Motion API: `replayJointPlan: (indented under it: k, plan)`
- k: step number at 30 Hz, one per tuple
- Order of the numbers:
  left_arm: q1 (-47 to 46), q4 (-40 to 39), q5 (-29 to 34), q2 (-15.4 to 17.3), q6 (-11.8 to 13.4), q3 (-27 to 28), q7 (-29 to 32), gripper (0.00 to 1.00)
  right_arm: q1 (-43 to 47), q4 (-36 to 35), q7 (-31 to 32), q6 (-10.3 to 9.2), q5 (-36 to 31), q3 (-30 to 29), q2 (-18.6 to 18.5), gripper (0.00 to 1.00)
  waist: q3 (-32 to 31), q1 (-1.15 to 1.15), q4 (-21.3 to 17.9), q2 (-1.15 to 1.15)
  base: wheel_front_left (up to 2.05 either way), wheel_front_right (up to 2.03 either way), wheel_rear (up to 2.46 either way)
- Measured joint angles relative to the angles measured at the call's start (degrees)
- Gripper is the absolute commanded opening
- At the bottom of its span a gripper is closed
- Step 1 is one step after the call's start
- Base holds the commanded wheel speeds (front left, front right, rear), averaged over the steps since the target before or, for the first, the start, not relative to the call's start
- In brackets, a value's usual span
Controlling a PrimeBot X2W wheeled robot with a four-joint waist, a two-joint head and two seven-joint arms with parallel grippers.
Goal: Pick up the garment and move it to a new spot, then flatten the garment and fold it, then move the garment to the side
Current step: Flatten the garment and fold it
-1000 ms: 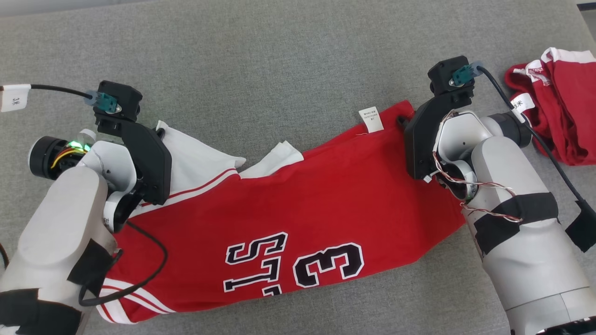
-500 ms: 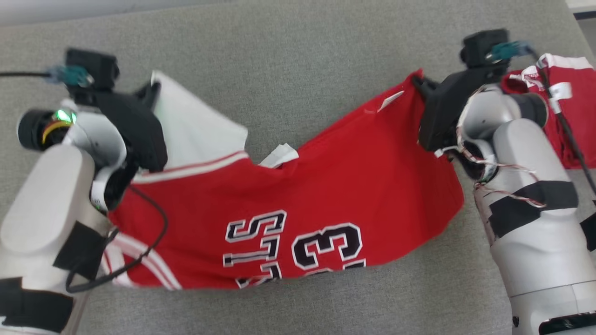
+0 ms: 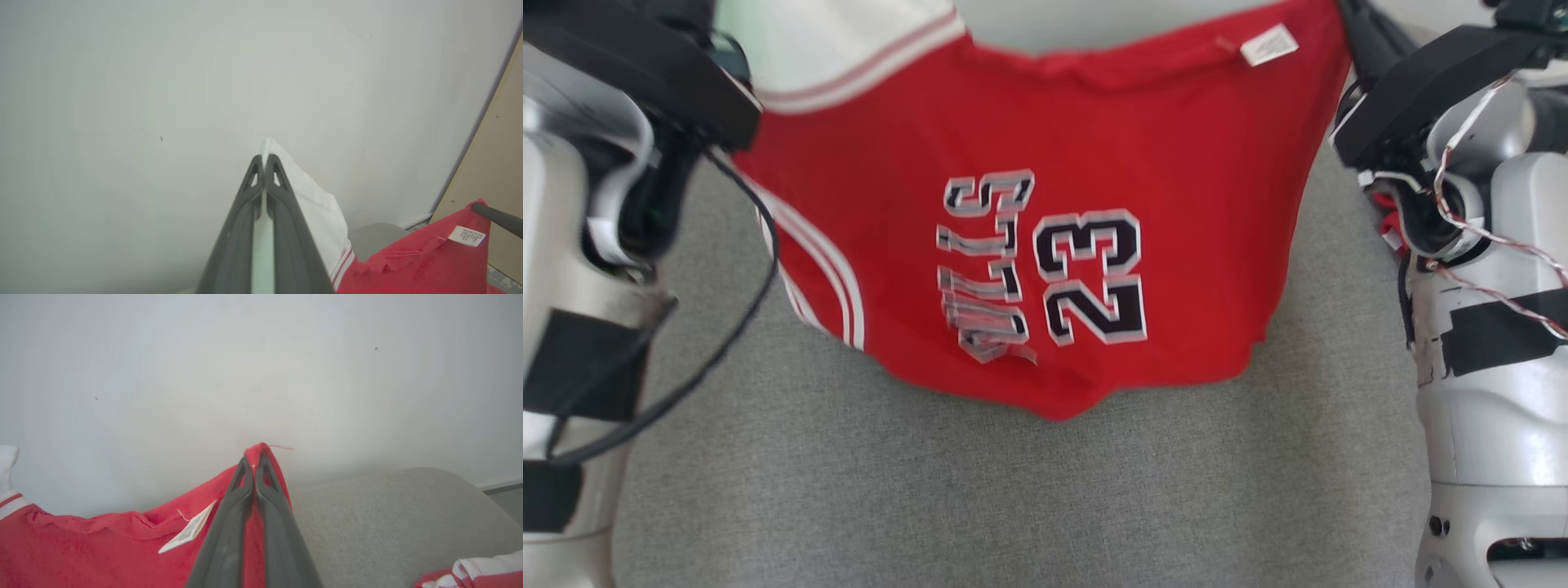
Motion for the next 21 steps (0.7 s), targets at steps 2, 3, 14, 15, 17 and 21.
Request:
replayJointPlan:
  k: [2, 3, 14, 15, 17, 21]
  plan:
    - [-1.46, -0.74, 0.35, 0.35, 0.03, 0.66, -1.54, 0.00, -0.66, -0.81, -1.18, 0.00, -1.66, -0.48, -0.10, 0.00, -1.05, 0.00, 0.06, 0.00, 0.00, 0.00, 0.00]
    - [-2.04, -0.98, 0.35, 0.40, 0.09, 1.07, -2.18, 0.00, -0.78, -1.20, -1.76, 0.00, -2.37, -0.78, -0.20, 0.00, -1.56, 0.00, 0.10, 0.00, 0.00, 0.00, 0.00]
    - [-7.54, 0.03, 1.01, 0.33, 0.60, 2.63, -7.04, 0.00, -3.58, -3.61, -5.77, 0.00, -7.65, -2.64, -0.60, 0.00, -5.68, 0.00, 0.10, 0.00, 0.00, 0.00, 0.00]
    - [-7.95, 0.32, 1.00, 0.05, 0.65, 2.70, -7.45, 0.00, -3.96, -3.65, -5.71, 0.00, -7.68, -2.71, -0.63, 0.00, -5.90, 0.00, 0.07, 0.00, 0.00, 0.00, 0.00]
    - [-9.17, 1.05, 0.87, -0.76, 0.64, 2.50, -8.15, 0.00, -4.27, -3.65, -4.95, 0.00, -7.70, -2.67, -0.60, 0.00, -6.10, 0.00, -0.07, -0.01, 0.00, 0.00, 0.00]
    - [-10.19, 2.03, 0.52, -1.59, 0.66, 2.16, -7.91, 0.00, -4.31, -3.79, -3.91, 0.00, -7.54, -2.24, -0.88, 0.00, -5.66, 0.00, -0.09, -0.01, 0.00, 0.00, 0.00]
